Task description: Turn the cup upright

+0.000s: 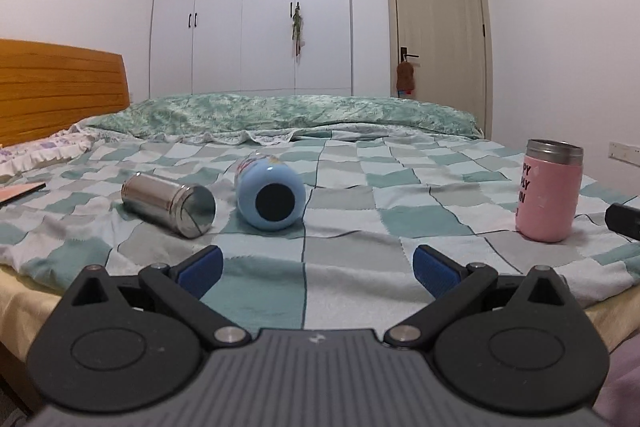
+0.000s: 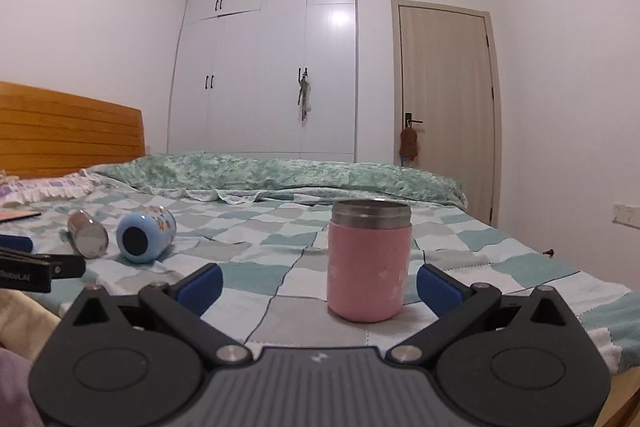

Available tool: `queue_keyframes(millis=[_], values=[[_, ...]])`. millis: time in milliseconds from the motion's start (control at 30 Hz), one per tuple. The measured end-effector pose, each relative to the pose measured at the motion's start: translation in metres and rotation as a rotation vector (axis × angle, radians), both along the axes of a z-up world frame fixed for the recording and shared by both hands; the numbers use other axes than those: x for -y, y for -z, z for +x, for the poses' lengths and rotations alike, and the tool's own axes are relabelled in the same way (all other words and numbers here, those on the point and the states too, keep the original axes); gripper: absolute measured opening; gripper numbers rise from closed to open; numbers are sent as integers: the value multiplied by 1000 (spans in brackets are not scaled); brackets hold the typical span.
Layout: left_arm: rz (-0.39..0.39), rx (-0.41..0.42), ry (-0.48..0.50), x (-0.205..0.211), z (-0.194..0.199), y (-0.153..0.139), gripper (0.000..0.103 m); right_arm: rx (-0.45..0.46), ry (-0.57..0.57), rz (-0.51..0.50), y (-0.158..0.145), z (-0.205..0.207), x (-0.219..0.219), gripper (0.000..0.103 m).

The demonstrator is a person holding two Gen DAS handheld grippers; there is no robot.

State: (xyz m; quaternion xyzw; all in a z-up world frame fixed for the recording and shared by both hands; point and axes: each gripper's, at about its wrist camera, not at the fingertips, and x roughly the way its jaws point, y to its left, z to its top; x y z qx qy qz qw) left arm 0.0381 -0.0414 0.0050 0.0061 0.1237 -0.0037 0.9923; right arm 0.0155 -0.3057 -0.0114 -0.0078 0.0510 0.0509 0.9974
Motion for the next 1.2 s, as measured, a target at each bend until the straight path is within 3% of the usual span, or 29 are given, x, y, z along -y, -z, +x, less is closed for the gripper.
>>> queue_keyframes(millis=[400, 1200], values=[[3, 76, 0, -1, -14, 5, 103, 16, 25, -9, 4, -1, -6, 103], [1, 83, 4, -1, -14, 5, 103, 19, 29, -6, 5, -2, -3, 103]])
